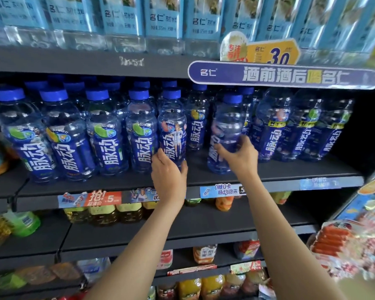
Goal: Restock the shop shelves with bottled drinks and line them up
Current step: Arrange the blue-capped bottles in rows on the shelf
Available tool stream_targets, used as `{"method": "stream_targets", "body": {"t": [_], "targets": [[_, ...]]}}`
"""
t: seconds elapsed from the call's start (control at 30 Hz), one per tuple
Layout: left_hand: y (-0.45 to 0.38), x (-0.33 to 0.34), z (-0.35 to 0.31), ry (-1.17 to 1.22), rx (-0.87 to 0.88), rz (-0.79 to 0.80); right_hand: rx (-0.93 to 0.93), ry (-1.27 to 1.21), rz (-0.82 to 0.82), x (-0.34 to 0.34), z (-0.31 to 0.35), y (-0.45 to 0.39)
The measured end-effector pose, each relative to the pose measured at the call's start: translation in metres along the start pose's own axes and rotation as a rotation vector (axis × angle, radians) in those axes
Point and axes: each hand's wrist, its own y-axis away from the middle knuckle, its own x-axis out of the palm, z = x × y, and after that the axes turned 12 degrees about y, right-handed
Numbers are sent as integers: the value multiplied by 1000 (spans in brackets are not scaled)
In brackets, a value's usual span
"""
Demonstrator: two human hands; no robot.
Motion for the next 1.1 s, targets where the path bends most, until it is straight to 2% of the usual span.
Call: {"method": "stream_targets", "body": {"t": [0.1,0.2,0.33,0.5,0.63,0.87,1.1], "targets": [[-6,7,-9,26,-107,-53,-44,-119,184,13,11,2],[-12,11,-10,28,-173,-95,-58,-132,261,28,7,1],[-14,11,-2,13,-155,-89,-63,-126,381,41,2,2],[-15,10,-1,16,-129,-80,-39,-256,467,39,-3,-6],[-14,9,-2,46,-142,-102,-32,-256,463,39,-2,-7],[-11,11,-2,155,-193,-172,-53,-128,414,40,-1,-8],[-12,14,-1,165,-196,-186,-54,-19,347,42,2,-4]]}}
